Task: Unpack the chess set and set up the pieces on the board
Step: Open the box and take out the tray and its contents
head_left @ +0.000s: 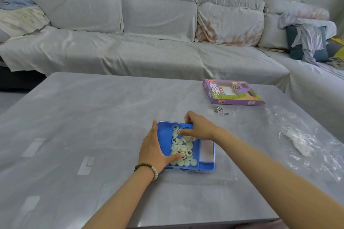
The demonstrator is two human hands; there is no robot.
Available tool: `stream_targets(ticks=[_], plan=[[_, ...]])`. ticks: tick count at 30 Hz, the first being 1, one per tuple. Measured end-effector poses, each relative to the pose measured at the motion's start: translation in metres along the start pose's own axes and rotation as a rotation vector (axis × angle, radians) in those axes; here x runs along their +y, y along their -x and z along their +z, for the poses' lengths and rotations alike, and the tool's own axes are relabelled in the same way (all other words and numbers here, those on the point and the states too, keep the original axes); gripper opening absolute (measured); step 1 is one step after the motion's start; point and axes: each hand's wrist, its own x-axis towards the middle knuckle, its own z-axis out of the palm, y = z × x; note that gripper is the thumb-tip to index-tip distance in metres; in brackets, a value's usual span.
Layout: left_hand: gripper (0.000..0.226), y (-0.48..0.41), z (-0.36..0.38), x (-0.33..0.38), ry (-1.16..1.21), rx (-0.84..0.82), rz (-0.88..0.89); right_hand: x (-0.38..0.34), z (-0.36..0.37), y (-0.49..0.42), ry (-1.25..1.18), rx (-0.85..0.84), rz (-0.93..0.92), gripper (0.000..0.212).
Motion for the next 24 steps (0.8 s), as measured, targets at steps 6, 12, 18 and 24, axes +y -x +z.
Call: stream_targets(ticks=[6,12,18,24], plan=[[0.106,-0.007,-0.006,0.002,0.275,0.054,-0.020,-0.005,-0.035,0.013,-0.238,0.069,-0.060,0.034],[0.072,-0.022,-0.041,0.023,0.777,0.137,-0.175,-0.037,-0.032,0.009,-0.899,0.337,0.032,0.038],[0.050,-0.027,-0.087,-0.029,0.659,0.264,-0.167,-0.086,0.056,-0.023,-1.021,0.257,-0.001,0.040],[0.044,-0.012,-0.126,-0.099,0.529,0.360,-0.212,-0.115,0.121,-0.049,-0.688,0.086,0.007,0.045]])
